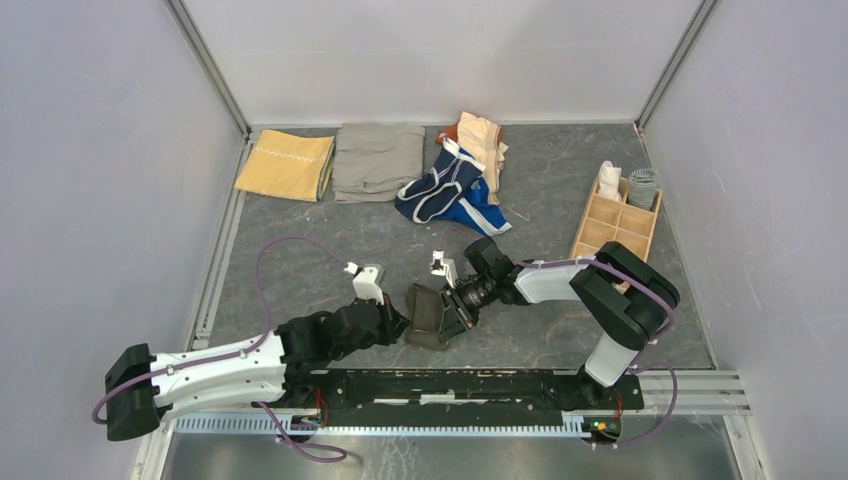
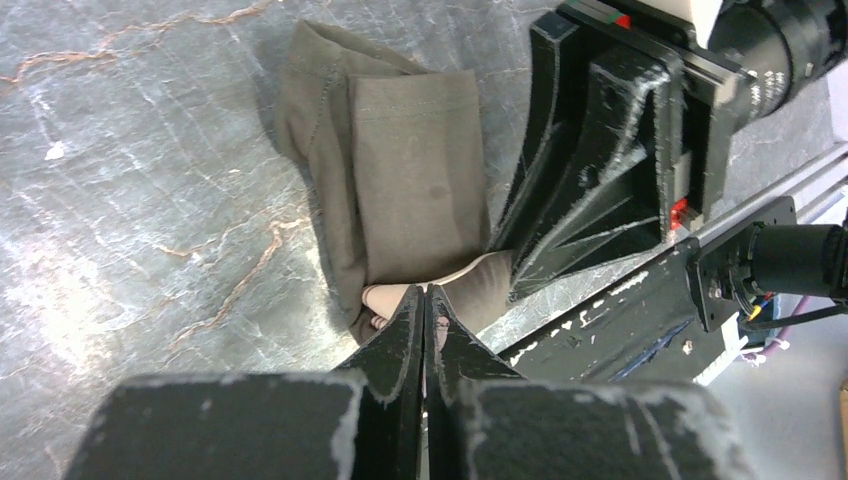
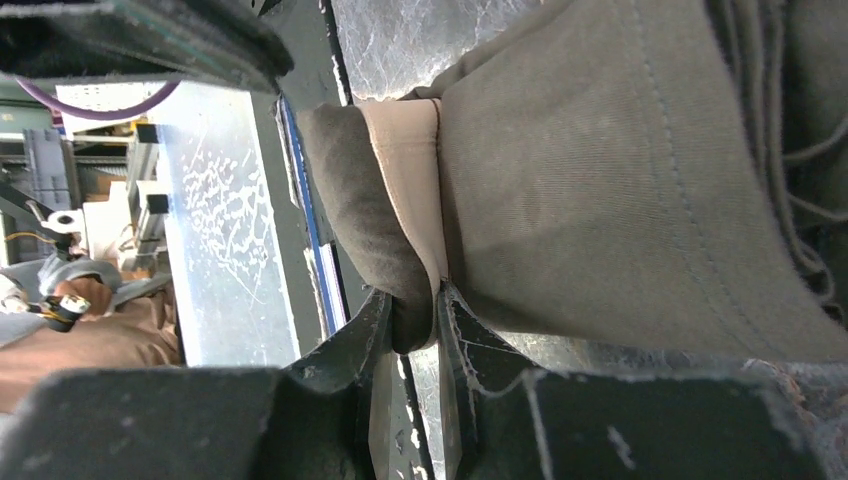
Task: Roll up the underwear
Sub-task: Roll the underwear to the center of the board.
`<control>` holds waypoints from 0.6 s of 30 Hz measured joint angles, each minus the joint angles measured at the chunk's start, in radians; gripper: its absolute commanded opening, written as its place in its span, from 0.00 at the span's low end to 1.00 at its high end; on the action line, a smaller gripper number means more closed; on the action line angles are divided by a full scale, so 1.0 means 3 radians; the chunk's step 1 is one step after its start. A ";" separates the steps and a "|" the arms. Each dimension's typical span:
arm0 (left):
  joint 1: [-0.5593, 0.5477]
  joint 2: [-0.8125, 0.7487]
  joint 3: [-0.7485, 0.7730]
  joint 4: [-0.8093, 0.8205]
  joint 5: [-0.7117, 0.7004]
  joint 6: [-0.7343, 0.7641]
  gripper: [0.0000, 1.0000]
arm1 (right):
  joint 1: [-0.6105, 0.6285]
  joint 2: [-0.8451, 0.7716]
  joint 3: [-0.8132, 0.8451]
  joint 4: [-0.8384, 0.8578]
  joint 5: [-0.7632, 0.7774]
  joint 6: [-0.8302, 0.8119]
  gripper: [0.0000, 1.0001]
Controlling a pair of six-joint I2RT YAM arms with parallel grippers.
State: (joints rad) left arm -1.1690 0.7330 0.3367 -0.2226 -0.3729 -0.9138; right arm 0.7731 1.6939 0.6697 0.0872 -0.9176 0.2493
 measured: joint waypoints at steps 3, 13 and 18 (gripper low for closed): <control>0.0000 0.0060 0.0009 0.0072 0.0053 0.0039 0.02 | -0.0037 0.0061 0.0003 0.0039 -0.0023 0.0098 0.00; -0.0001 0.0374 0.0043 0.0345 0.0244 0.0153 0.02 | -0.0120 0.0135 0.0003 0.0116 0.0038 0.0280 0.00; 0.0000 0.0607 0.0047 0.0492 0.0328 0.0195 0.02 | -0.0122 0.0137 0.0003 0.0123 0.0078 0.0308 0.00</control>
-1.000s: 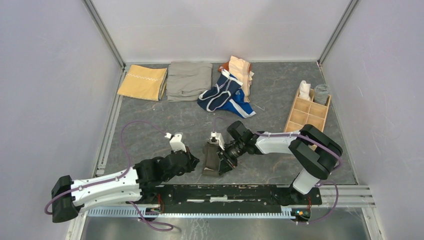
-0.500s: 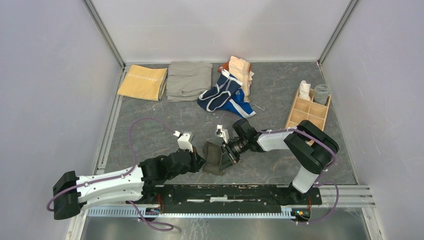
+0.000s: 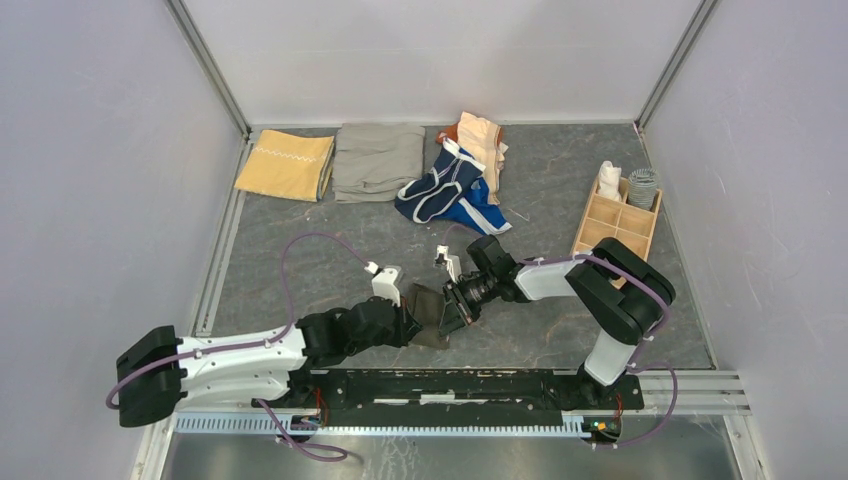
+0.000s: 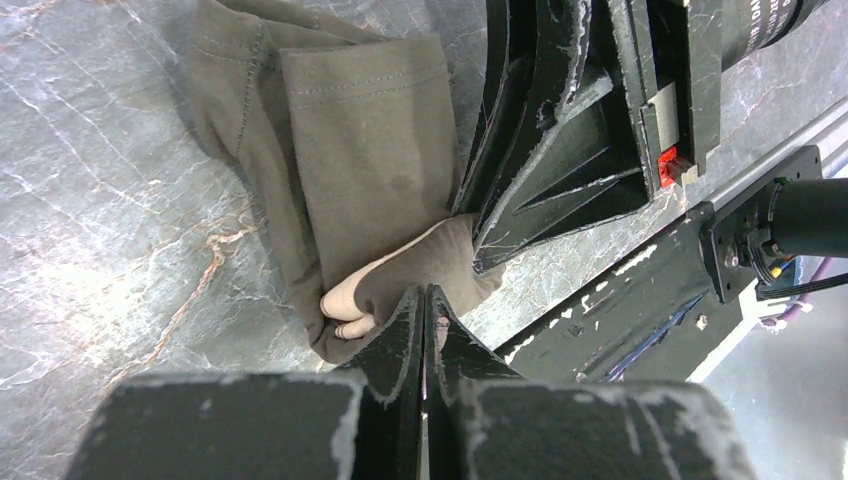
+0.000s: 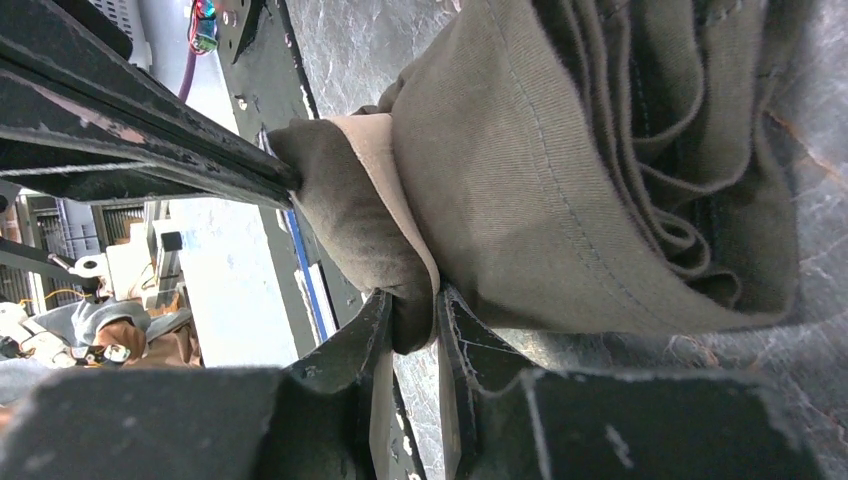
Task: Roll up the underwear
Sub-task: Roll the underwear to the center of the board.
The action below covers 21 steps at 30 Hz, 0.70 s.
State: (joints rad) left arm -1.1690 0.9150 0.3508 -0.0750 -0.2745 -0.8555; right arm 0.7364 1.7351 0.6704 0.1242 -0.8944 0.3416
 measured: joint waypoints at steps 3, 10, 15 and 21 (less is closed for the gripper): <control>0.0000 0.0103 0.0000 0.0107 0.0023 0.0000 0.02 | -0.0006 0.0005 0.0000 0.0004 0.0009 0.0008 0.00; 0.0000 0.0244 0.0005 0.0318 0.0072 0.0000 0.02 | -0.0015 0.0023 0.0000 0.0014 0.0015 0.0009 0.00; 0.0000 0.0397 0.0013 0.0435 0.0125 0.0000 0.02 | -0.0015 0.0043 0.0000 0.0037 0.0014 0.0010 0.00; 0.0000 0.0436 -0.0088 0.0623 0.0155 -0.0009 0.02 | -0.0018 0.0046 0.0000 0.0047 0.0014 0.0011 0.02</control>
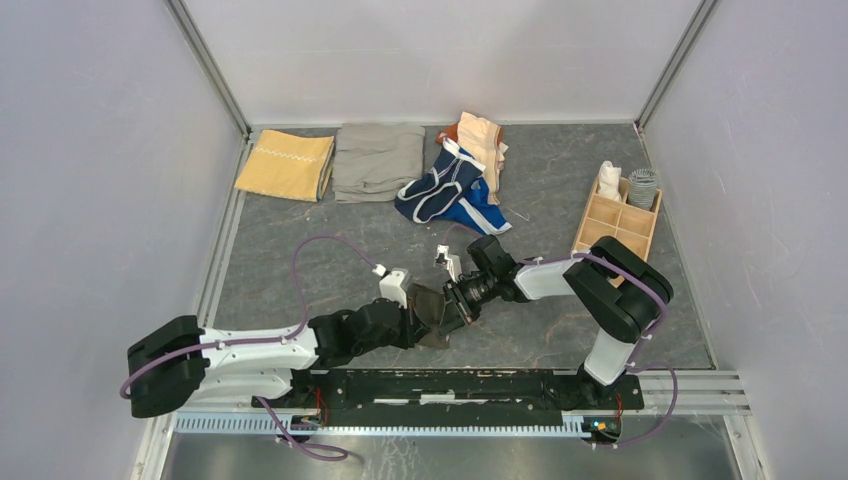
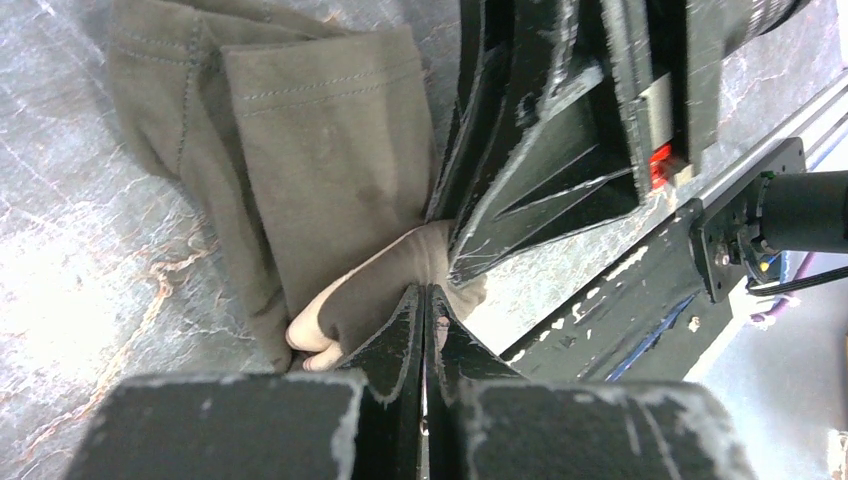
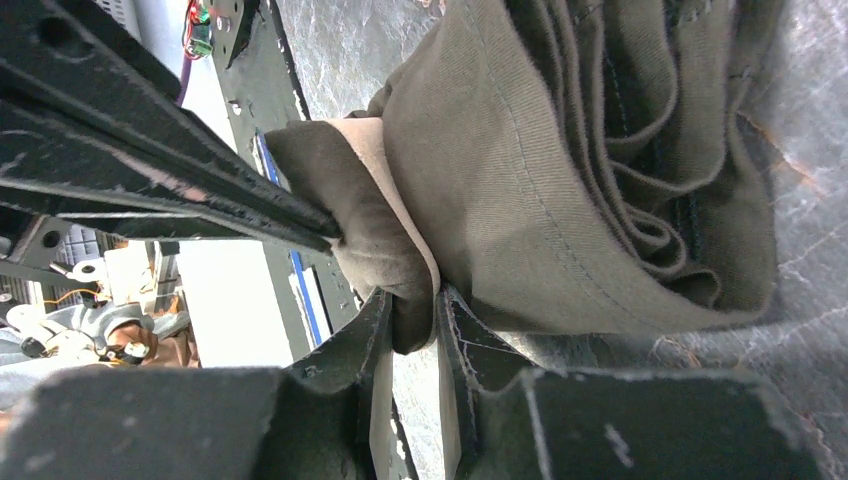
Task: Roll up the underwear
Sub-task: Roll the underwear to the center of the board.
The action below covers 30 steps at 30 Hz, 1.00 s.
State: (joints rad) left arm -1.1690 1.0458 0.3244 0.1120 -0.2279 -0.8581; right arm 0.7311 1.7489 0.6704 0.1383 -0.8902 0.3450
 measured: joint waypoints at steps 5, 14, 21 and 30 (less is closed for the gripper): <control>0.0000 -0.0022 -0.0173 0.0167 -0.0023 -0.0088 0.02 | 0.0000 0.0001 0.0000 0.0014 0.0014 0.0000 0.10; -0.0001 0.0070 -0.0327 0.0437 -0.0127 -0.0361 0.02 | 0.0003 -0.0025 -0.0004 0.0009 0.0098 0.0003 0.25; -0.0001 0.0056 -0.0366 0.0446 -0.0294 -0.0631 0.02 | 0.0019 -0.0235 -0.0038 -0.0018 0.0338 -0.0076 0.32; -0.0001 0.0039 -0.0409 0.0394 -0.0463 -0.0877 0.02 | 0.0003 -0.0834 -0.0186 -0.0159 0.0889 -0.0477 0.62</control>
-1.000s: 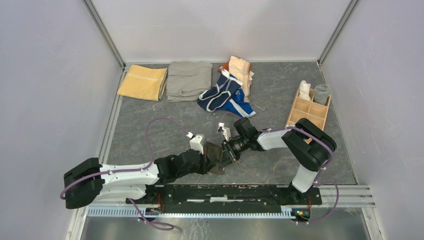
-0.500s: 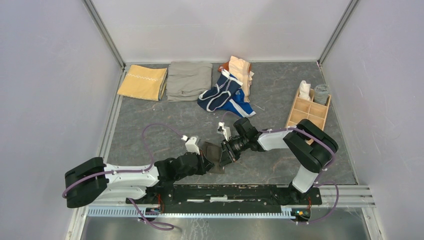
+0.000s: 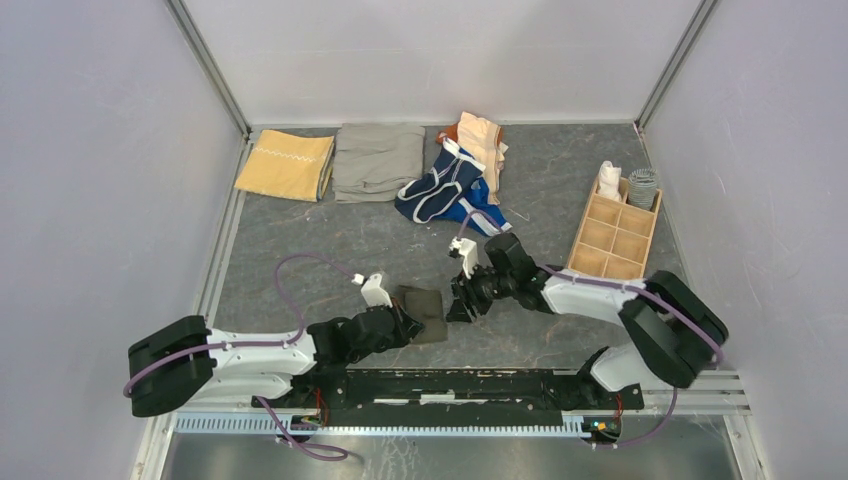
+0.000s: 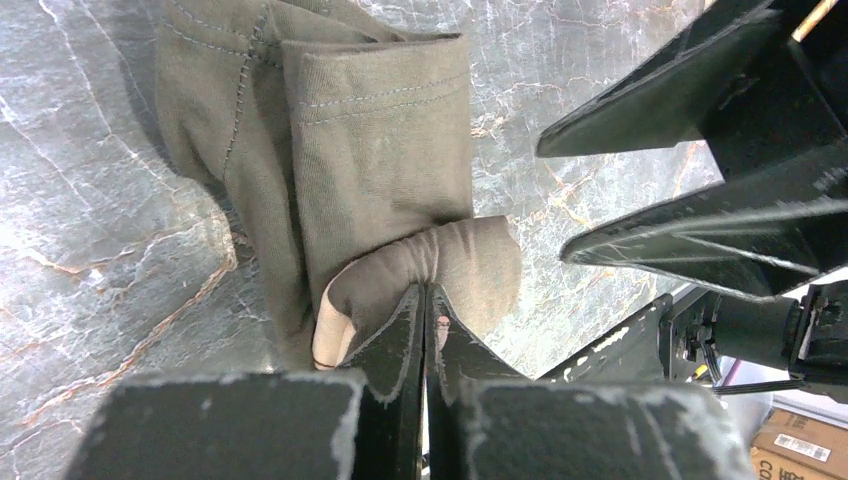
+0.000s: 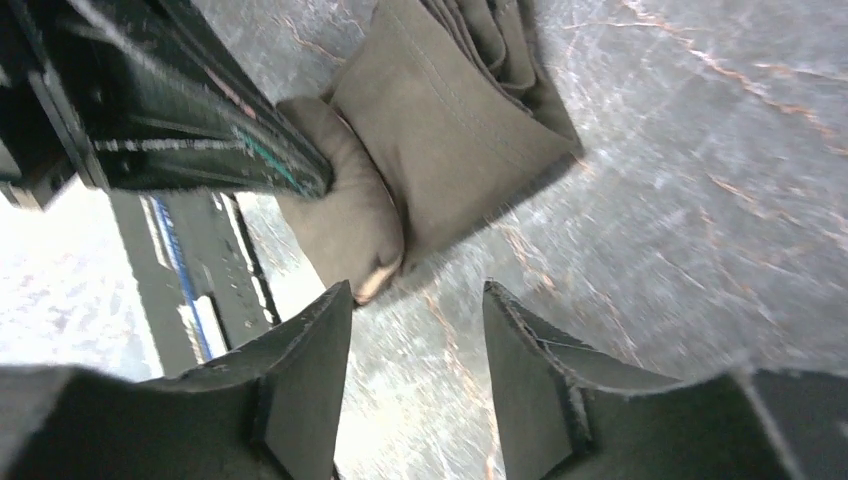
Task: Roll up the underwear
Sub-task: Roll the underwear to the center of the board.
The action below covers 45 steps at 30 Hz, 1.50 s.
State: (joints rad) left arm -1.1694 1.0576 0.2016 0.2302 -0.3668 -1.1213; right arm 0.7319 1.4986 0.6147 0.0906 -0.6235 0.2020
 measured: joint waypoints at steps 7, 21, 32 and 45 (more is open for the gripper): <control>0.0001 0.0037 -0.0015 0.0008 -0.0025 -0.0126 0.02 | 0.0005 -0.0894 -0.0655 0.0340 0.0558 -0.0352 0.68; 0.0168 0.0217 0.0000 0.0140 0.0098 -0.0320 0.02 | 0.1399 -0.1778 -0.1203 0.0923 0.1741 -0.1757 0.68; 0.0292 0.0086 -0.0042 0.0050 0.0123 -0.0320 0.02 | 0.2234 -0.0940 -0.0876 0.0885 0.2516 -0.2333 0.66; 0.0324 0.0062 -0.0051 0.0028 0.0142 -0.0319 0.02 | 0.2317 -0.0226 -0.0608 0.1034 0.2766 -0.2700 0.63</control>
State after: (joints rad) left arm -1.0721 1.0763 0.1864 0.2386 -0.3241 -1.2171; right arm 1.4269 1.4307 0.4324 0.4007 0.2062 -0.6079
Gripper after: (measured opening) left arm 0.026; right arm 0.647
